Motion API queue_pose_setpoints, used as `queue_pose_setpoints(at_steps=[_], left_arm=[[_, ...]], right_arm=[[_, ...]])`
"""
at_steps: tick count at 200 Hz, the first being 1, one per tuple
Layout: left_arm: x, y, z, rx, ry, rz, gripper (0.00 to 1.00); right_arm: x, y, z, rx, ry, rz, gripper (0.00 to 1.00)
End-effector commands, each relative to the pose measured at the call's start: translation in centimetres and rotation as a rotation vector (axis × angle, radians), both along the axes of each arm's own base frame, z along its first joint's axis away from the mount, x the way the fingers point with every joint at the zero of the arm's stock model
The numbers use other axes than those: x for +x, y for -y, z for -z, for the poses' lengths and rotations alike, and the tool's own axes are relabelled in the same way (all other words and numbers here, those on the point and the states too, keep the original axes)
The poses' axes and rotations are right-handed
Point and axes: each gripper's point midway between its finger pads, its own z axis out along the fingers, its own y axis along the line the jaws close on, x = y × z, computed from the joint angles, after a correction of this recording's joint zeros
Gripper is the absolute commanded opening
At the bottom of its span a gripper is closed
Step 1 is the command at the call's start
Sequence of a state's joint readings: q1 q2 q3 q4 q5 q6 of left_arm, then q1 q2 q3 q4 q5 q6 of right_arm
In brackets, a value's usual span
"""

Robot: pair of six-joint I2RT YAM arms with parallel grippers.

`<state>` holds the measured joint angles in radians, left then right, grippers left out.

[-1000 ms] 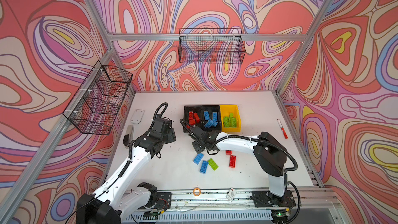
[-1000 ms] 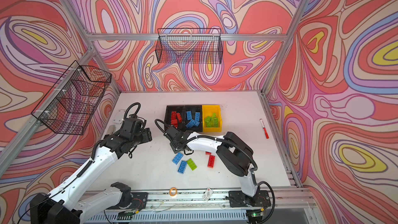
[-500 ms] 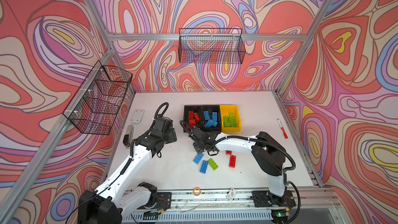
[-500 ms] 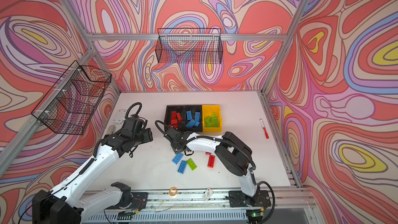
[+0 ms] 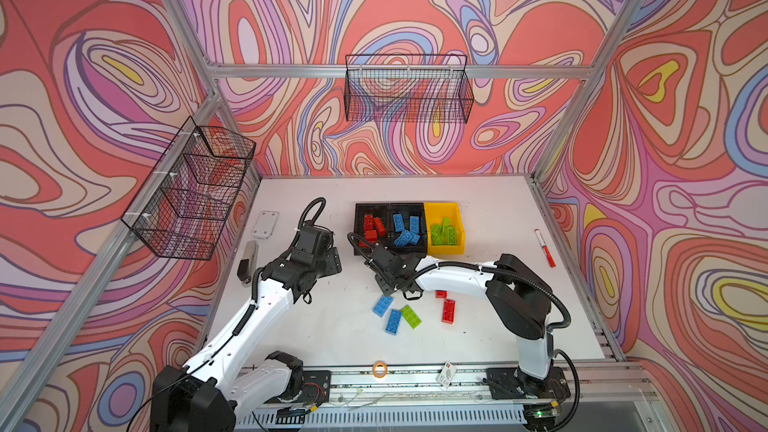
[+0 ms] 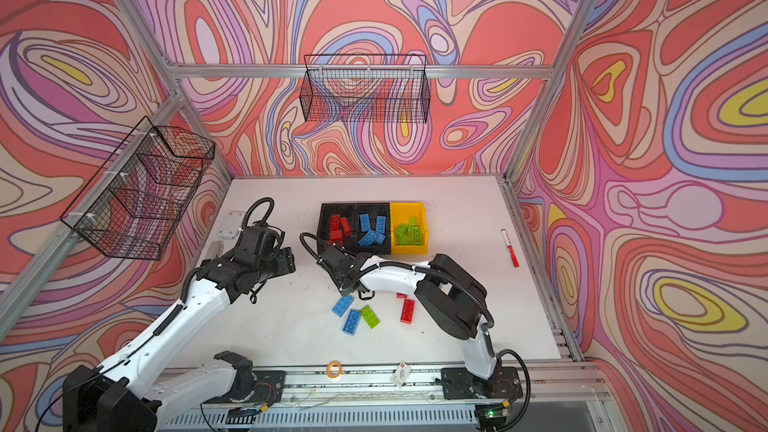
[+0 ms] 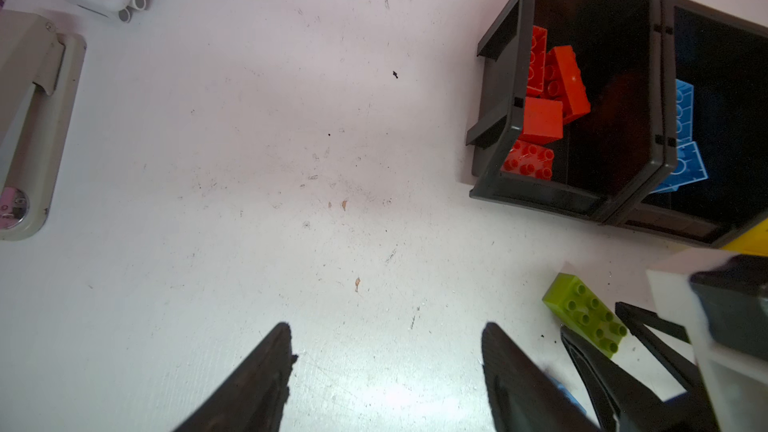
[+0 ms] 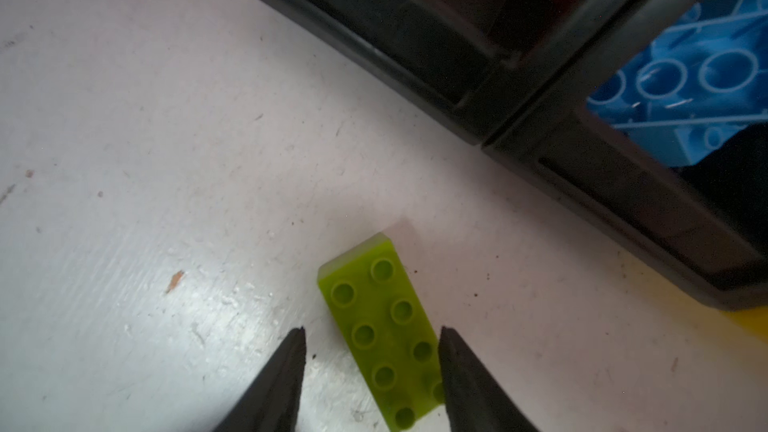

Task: Sort the legos into containers by color
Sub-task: 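Lower the right gripper onto a lime-green brick while the left gripper withdraws, then drop the lime-green brick in the yellow bin with the right gripper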

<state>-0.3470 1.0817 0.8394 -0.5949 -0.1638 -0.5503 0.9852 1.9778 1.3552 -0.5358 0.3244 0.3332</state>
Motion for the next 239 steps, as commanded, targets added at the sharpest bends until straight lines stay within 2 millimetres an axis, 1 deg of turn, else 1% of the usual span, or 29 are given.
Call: queue_pose_setpoints(at_steps=[1,42,89,117,139,165,180,189,200,202,204,208,220,239], left_arm=[[0.0,-0.1,0.1,-0.009,-0.008,-0.011,0.74],[0.1,0.1,0.2,-0.015,-0.021,-0.014,0.74],[0.4,0.3,0.1,-0.012,-0.036,-0.011,0.73],[0.8,0.5,0.2,-0.01,-0.043,-0.007,0.73],[1.2,0.8,0.5,-0.015,-0.051,0.0,0.72],[1.6,1.1,0.8,-0.015,-0.064,0.012,0.71],[1.7,1.1,1.1,0.007,-0.08,0.015,0.71],[1.7,1.2,1.3,0.02,-0.089,0.023,0.71],[1.7,1.3,1.4,0.034,-0.093,0.035,0.71],[1.7,1.4,1.4,0.036,-0.092,0.038,0.71],[1.7,1.5,1.4,0.039,-0.092,0.041,0.71],[1.7,1.5,1.4,0.042,-0.092,0.045,0.71],[1.7,1.9,1.2,0.05,-0.083,0.063,0.71],[1.5,2.9,1.1,0.074,-0.078,0.109,0.71]], right_arm=[[0.0,0.8,-1.2,-0.034,0.036,-0.027,0.58],[0.1,1.3,0.3,-0.07,0.005,-0.068,0.59],[0.4,1.7,2.1,-0.036,-0.052,-0.077,0.59],[-0.1,1.4,2.7,0.002,-0.093,-0.099,0.53],[-0.6,1.3,2.7,0.024,-0.117,-0.114,0.44],[-0.8,1.7,1.4,0.042,-0.104,-0.099,0.34],[-0.8,2.3,0.0,0.056,-0.082,-0.073,0.31],[-0.7,2.9,-1.2,0.068,-0.058,-0.048,0.3],[-0.5,4.0,-2.8,0.087,-0.028,-0.003,0.31],[-0.5,4.3,-2.7,0.085,-0.027,0.007,0.31],[-0.4,4.5,-3.6,0.102,-0.013,0.014,0.31],[-0.3,4.9,-4.5,0.123,0.0,0.033,0.31],[0.1,6.4,-6.2,0.163,0.028,0.084,0.32],[1.8,9.6,-8.8,0.202,0.083,0.172,0.33]])
